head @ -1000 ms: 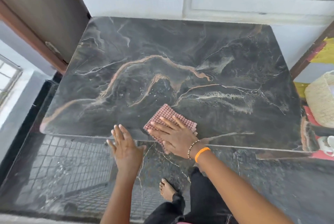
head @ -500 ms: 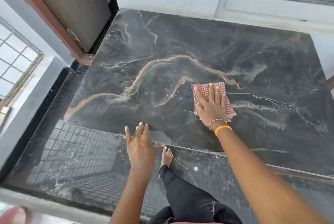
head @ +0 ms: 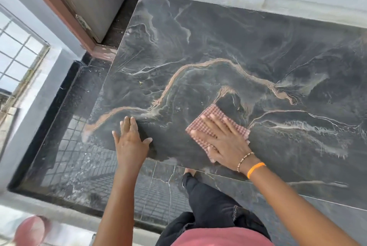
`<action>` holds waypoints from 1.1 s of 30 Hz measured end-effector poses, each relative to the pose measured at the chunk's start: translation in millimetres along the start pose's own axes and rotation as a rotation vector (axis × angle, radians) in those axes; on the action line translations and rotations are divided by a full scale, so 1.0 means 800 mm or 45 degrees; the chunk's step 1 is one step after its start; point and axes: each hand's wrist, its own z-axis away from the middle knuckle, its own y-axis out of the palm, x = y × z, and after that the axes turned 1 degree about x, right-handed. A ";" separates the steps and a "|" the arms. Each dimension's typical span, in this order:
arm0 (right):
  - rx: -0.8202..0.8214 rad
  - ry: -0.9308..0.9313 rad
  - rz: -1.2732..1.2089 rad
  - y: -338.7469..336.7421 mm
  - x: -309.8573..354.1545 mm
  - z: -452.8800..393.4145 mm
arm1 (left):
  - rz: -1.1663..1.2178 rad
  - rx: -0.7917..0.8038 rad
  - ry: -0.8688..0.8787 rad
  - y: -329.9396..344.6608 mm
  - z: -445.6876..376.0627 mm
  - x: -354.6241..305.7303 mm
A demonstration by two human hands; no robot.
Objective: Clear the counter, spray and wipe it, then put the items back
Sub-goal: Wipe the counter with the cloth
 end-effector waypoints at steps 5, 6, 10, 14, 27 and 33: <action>0.032 0.504 -0.054 -0.019 -0.113 -0.060 | -0.096 0.107 -0.086 -0.010 -0.023 0.009; 0.025 0.564 -0.067 -0.022 -0.123 -0.082 | -0.115 0.116 -0.086 -0.011 -0.024 0.009; -0.014 0.631 -0.086 -0.033 -0.107 -0.169 | -0.180 0.111 -0.095 -0.011 -0.030 0.006; -0.011 0.410 -0.109 -0.033 -0.013 -0.205 | -0.236 0.104 -0.111 -0.013 -0.037 0.004; 0.035 -0.124 0.043 -0.018 0.012 -0.106 | 0.157 -0.142 -0.079 -0.035 -0.057 0.041; 0.060 0.469 -0.096 -0.043 -0.033 -0.212 | 0.178 -0.102 -0.009 -0.052 -0.091 0.066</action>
